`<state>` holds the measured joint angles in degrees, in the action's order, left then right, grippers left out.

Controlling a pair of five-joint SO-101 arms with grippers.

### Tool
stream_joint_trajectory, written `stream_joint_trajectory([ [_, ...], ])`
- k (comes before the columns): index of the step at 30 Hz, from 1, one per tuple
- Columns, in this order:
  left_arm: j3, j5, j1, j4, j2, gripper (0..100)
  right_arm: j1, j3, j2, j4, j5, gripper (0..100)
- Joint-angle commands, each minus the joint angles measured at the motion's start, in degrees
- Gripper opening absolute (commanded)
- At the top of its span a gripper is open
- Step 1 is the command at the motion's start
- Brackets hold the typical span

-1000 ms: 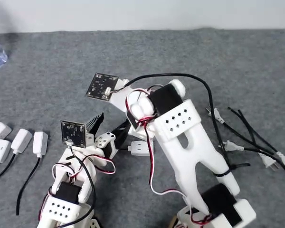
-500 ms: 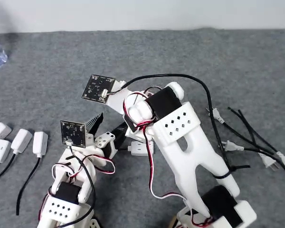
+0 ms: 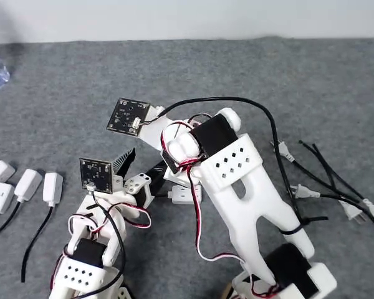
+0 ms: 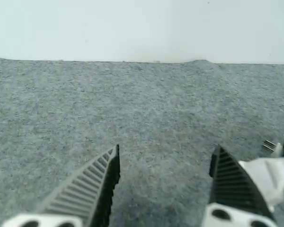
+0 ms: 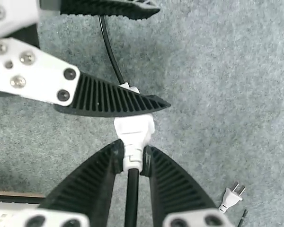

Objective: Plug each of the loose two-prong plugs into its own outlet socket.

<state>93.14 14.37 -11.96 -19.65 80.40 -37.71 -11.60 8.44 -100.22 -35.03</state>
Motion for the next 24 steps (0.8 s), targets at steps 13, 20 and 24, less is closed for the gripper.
stream_joint_trajectory([
  [13, -0.7, -3.6, 11.3, -10.0, 0.4, 29, 4.6, 1.0, -0.3, 0.1, -4.9, 0.9],
  [20, -0.2, -14.4, 27.8, -15.6, 0.4, 29, 9.0, 0.8, -10.9, 0.7, -9.4, 0.9],
  [24, -0.1, -21.2, 31.3, -22.7, 0.4, 29, 8.7, 0.8, -15.1, 2.3, -11.7, 0.9],
])
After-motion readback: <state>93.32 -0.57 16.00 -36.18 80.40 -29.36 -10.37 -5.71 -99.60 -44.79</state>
